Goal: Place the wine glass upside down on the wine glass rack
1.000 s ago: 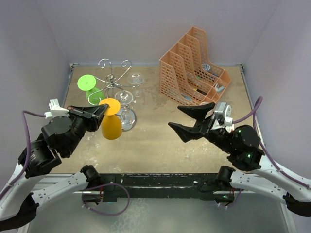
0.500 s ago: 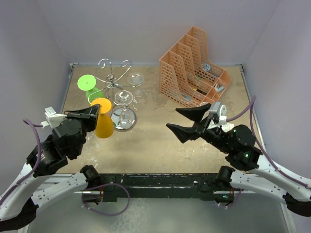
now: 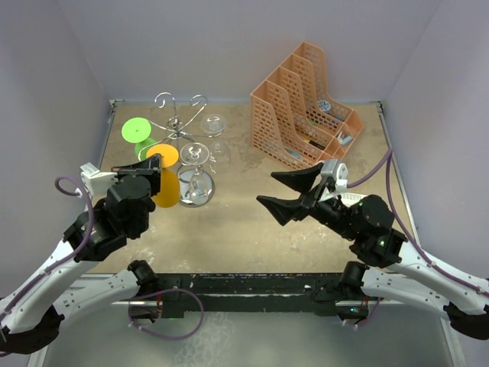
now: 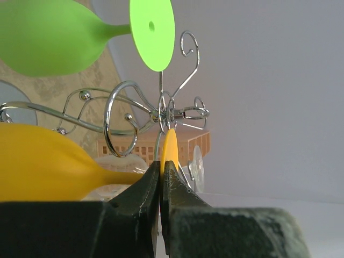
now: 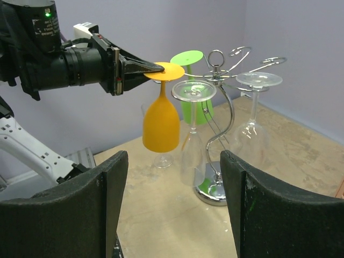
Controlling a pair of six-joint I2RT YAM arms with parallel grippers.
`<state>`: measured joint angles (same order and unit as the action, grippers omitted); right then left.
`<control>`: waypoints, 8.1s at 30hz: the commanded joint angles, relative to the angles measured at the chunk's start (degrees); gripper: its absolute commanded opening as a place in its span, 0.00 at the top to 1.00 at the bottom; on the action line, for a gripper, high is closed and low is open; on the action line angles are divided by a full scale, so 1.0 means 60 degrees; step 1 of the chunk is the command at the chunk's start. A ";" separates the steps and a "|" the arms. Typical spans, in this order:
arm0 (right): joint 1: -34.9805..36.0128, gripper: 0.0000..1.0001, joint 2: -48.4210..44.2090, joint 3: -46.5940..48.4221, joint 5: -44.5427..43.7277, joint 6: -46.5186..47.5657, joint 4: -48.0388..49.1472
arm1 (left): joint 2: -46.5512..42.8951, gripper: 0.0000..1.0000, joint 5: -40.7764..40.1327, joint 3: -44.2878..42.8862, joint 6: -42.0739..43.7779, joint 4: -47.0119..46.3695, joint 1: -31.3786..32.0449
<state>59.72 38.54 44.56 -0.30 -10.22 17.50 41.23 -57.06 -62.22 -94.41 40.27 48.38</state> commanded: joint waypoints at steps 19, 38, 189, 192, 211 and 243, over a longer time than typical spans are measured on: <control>0.0007 0.29 -0.0350 -0.0185 0.0355 -0.0770 0.1054 | 0.1162 1.00 -0.2457 -0.0320 0.0367 -0.1447 -0.0028; 0.0007 0.29 -0.0538 0.0023 0.0349 -0.0801 0.0788 | 0.2232 1.00 -0.3585 -0.1226 -0.0803 -0.0735 -0.0576; -0.5278 0.60 0.4741 0.2290 -0.4662 -0.2736 -0.5908 | -0.0680 0.47 0.7902 -0.1160 1.1629 -0.3917 -0.0638; -0.5340 0.67 0.5077 0.2205 -0.5119 -0.2836 -0.6009 | -0.0643 0.47 0.8011 -0.1061 1.1615 -0.4030 -0.0638; -0.5353 0.98 0.4199 0.1489 -0.3826 -0.3223 -0.4819 | -0.0263 0.47 0.8242 -0.0524 1.0242 -0.5708 -0.0642; -0.5340 1.00 -0.1152 -0.0399 -0.0878 -0.4923 0.3880 | 0.5553 0.42 0.8665 -0.1830 0.4561 -1.0085 0.0132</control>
<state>27.79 33.17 42.81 -8.19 -35.16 27.35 73.49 -5.30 -71.61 -58.87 -9.02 49.21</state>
